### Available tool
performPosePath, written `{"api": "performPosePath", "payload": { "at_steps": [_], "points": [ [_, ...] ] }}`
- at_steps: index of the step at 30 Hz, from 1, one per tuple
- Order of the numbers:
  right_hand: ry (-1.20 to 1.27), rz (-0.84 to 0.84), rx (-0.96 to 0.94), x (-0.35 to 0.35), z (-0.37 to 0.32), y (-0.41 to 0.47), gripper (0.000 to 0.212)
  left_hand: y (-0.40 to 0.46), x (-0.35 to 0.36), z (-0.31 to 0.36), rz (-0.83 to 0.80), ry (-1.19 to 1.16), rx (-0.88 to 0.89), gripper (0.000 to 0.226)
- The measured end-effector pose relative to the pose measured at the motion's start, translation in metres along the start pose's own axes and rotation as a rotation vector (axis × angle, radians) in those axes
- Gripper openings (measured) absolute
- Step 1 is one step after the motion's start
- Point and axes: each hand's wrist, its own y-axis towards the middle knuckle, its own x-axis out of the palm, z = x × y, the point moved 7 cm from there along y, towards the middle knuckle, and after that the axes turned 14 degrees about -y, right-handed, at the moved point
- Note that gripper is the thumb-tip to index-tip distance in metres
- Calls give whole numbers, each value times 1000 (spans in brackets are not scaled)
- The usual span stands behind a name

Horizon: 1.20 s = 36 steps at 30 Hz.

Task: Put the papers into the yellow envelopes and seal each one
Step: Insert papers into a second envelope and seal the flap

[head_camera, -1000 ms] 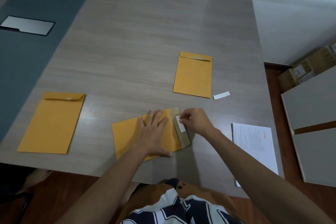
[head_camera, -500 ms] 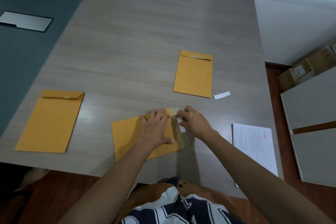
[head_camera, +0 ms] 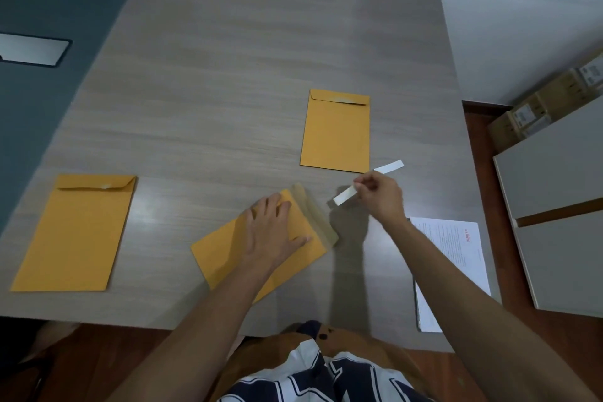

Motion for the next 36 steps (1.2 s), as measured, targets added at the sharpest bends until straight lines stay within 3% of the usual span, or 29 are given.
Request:
{"api": "performPosePath", "payload": {
  "at_steps": [3,7,11,15,20,24,27,30,36],
  "points": [
    [138,74,242,-27,43,18,6,5,-1,3,38,-27,-18,79],
    [99,161,346,-54,77,40,9,12,-4,1,52,12,-34,76],
    [-149,179,362,-69,72,39,30,18,-6,0,24,1,-62,66],
    [-286,205,93,-54,34,23,44,19,-6,-1,-34,-59,-49,61],
    [-426,-100,-341,14,-31,-12,68,20,-8,-3,-78,-84,23,61],
    [-581,-211,-463,49,-48,-23,88,21,-15,-8,0,-103,-33,75],
    [-683,-142,-546,56,-60,-36,76,22,-19,-7,60,-116,-35,94],
    [-742,-80,-665,64,-63,-58,57,22,-17,0,20,-80,62,106],
    [-832,-55,-695,82,-49,-86,43,14,-1,-2,-67,-28,226,65]
  ]
}}
